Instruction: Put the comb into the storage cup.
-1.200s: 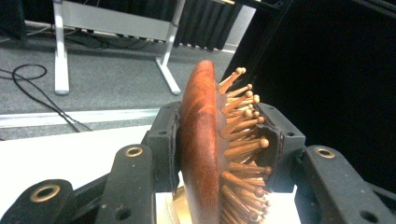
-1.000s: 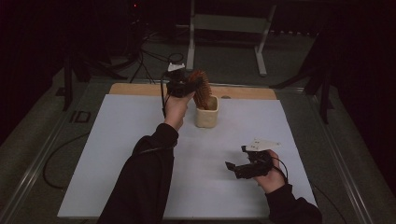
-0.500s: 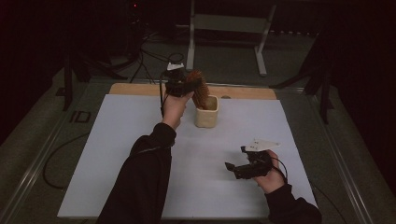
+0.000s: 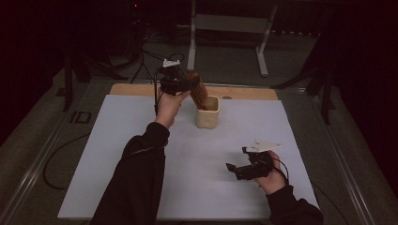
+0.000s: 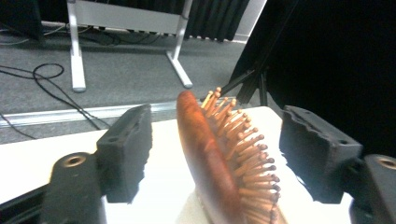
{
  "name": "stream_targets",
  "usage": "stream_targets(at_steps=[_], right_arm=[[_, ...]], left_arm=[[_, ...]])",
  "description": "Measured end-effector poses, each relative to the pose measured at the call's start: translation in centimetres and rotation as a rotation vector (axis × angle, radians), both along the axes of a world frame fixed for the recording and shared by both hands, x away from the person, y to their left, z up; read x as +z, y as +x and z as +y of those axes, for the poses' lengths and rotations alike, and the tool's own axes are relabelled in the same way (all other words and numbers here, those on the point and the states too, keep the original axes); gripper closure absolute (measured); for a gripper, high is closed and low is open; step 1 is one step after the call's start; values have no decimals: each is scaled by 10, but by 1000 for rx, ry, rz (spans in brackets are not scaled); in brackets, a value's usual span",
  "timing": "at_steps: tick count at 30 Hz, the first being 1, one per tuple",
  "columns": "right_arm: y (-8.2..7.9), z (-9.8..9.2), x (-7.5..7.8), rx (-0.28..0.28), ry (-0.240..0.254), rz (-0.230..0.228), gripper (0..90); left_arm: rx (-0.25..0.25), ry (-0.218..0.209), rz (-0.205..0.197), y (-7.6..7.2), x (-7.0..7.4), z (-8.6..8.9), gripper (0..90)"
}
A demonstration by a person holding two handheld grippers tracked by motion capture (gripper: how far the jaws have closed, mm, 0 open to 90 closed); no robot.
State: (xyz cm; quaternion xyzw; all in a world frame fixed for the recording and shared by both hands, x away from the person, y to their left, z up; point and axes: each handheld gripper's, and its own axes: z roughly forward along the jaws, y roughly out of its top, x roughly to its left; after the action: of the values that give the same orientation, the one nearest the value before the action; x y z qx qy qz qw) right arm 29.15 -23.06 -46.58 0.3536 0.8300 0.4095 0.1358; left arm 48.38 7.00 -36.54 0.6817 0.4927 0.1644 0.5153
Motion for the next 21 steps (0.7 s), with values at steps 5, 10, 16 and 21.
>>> stream_targets(at_steps=[5,10,16,21], right_arm=[[0,1,-1,-2,-30,-8,95],[-1,0,0,-10,-31,-20,94],[0,-1,-2,-15,-44,-11,94],[0,0,-2,-14,-42,-23,94]], left_arm=[[-54,21,-13,-7,1,6,64],[-99,40,-11,-14,1,12,0],[-140,61,-7,-21,1,24,0],[-170,90,-21,-27,-1,32,0]])
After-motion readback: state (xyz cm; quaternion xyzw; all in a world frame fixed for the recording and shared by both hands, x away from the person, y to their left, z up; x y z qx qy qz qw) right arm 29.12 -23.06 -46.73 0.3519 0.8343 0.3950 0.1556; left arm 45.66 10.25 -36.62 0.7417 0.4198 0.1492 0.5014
